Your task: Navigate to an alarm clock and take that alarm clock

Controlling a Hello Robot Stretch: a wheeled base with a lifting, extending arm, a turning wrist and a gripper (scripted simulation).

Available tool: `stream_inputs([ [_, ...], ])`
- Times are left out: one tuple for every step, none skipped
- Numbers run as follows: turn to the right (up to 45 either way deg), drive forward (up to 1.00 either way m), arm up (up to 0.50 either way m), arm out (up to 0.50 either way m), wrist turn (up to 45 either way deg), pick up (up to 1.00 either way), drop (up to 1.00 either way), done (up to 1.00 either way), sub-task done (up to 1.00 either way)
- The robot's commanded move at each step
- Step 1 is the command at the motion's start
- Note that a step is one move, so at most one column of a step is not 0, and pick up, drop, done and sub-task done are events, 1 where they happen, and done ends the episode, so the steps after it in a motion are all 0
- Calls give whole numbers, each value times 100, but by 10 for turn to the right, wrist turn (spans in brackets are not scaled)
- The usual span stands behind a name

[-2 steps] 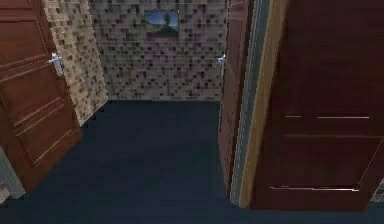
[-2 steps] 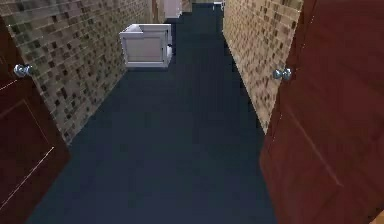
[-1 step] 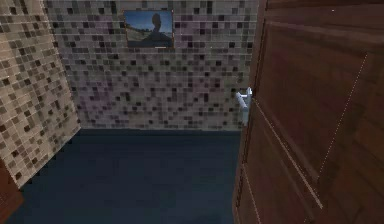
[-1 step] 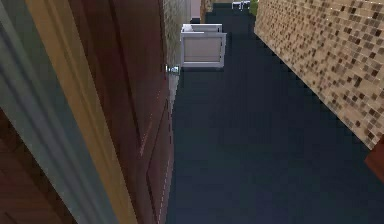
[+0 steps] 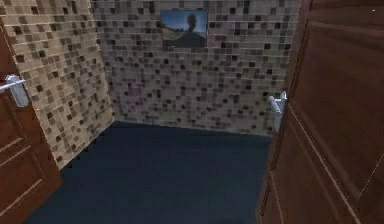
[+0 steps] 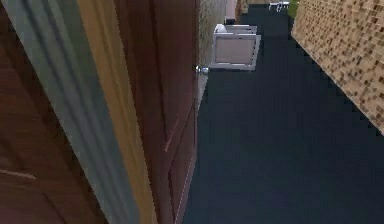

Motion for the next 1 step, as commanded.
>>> stream_inputs([
  [0, 15, 0, 0, 0, 0, 0, 0, 0],
])
